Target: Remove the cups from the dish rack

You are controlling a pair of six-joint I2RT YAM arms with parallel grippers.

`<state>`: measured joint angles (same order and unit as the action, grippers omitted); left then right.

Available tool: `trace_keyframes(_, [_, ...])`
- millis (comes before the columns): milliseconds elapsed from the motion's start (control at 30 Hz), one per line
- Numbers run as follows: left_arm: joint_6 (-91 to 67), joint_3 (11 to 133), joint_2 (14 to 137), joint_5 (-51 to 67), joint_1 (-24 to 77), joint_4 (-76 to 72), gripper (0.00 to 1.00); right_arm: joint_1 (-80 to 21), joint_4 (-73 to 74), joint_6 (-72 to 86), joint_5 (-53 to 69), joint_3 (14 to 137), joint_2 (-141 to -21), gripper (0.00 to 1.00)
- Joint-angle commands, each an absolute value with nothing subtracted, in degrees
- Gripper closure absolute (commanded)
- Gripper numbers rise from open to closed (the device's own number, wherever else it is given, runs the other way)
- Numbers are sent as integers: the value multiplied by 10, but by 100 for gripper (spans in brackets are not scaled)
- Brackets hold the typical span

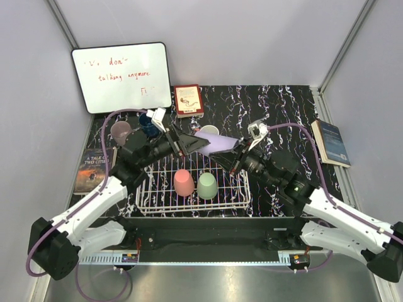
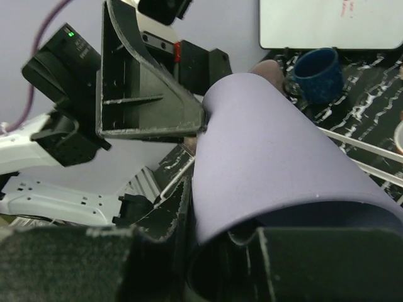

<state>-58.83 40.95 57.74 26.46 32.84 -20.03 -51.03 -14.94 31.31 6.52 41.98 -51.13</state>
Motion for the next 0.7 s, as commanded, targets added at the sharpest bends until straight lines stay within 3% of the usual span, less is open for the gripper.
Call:
trace_keyframes(0, [-498, 480, 551, 215, 304, -79, 1, -516, -59, 273, 2, 460, -454, 100])
trace_keyframes(233, [-499, 528, 490, 6, 281, 89, 1, -515, 131, 234, -263, 563, -478, 100])
trace_keyframes(400, [-504, 506, 447, -69, 280, 134, 1, -486, 298, 194, -437, 753, -645, 100])
trace_keyframes(667, [-477, 539, 478, -81, 281, 256, 1, -229, 473, 294, -195, 1007, -928, 100])
